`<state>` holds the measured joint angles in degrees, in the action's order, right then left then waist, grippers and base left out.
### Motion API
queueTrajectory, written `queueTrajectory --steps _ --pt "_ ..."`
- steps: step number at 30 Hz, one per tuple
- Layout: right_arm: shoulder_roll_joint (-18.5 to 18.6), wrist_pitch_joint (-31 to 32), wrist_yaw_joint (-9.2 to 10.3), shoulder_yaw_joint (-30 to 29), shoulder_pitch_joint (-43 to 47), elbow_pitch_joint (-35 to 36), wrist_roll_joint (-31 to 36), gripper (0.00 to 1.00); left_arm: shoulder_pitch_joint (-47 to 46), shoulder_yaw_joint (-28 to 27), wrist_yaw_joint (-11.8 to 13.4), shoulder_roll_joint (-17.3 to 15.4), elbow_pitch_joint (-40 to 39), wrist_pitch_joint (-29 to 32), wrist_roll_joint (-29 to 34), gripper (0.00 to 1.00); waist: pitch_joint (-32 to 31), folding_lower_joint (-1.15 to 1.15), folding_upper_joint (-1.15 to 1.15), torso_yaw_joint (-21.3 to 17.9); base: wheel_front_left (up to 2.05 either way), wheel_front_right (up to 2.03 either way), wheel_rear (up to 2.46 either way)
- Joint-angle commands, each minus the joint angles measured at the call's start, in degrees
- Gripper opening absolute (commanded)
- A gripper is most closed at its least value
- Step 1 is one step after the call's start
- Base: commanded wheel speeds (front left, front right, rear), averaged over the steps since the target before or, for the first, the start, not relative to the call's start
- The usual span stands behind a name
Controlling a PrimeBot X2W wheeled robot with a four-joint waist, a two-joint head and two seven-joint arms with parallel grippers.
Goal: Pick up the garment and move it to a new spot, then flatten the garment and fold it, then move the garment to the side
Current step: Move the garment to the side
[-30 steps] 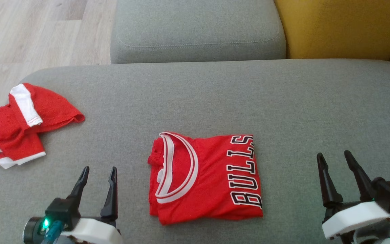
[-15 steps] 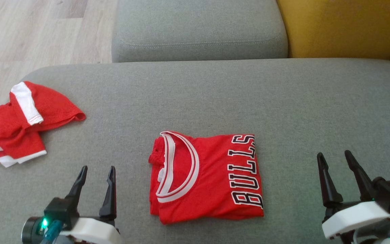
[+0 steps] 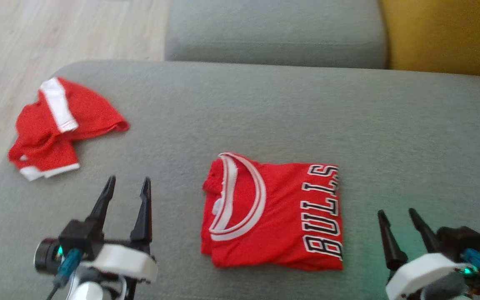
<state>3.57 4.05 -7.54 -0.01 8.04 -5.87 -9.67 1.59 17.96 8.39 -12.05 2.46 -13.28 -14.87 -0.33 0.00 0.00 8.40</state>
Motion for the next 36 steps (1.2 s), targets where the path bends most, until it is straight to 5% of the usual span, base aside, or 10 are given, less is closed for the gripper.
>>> queueTrajectory --steps 1,15,16,17,18,26,36 --pt "0.4 -0.5 0.05 1.8 -4.3 0.3 -0.3 1.0 -4.3 -1.7 -0.2 0.0 -1.8 -0.6 0.2 1.0 2.2 0.0 0.0 2.7 0.0 0.0 0.0" --pt "-0.1 -2.2 0.05 4.9 -12.7 -20.7 -2.0 1.0 -9.9 -0.1 -1.9 3.6 -0.1 -1.7 1.3 1.0 6.9 0.0 0.0 9.8 0.0 0.0 0.0" --pt "-0.1 -2.0 0.05 5.2 -13.1 -21.7 -2.3 0.93 -10.1 -0.2 -2.0 3.8 -0.1 -1.7 1.4 1.0 6.9 0.0 0.0 9.8 0.0 0.0 0.0" --pt "-0.1 -2.0 0.05 5.4 -13.5 -22.5 -2.7 0.42 -10.1 -0.4 -2.0 3.9 -0.3 -1.7 1.6 1.0 7.0 0.0 0.0 9.8 0.0 0.0 0.0" --pt "-0.2 -2.1 0.05 5.8 -13.9 -23.1 -3.0 0.03 -10.1 -0.5 -2.1 4.1 -0.4 -1.7 1.7 1.0 7.1 0.0 0.0 9.6 0.0 0.0 0.0" --pt "1.1 -4.2 0.05 9.5 -16.6 -24.2 -3.4 0.0 -9.3 -2.0 -2.7 4.5 -1.0 -1.7 2.7 1.0 7.1 0.0 0.0 5.4 0.0 0.0 0.0" --pt "6.4 -2.9 0.05 12.5 -21.3 -21.3 -1.7 0.0 -8.4 -3.3 -3.4 4.7 -2.8 -1.7 3.5 1.0 8.2 0.0 0.0 -7.2 0.0 0.0 0.0"
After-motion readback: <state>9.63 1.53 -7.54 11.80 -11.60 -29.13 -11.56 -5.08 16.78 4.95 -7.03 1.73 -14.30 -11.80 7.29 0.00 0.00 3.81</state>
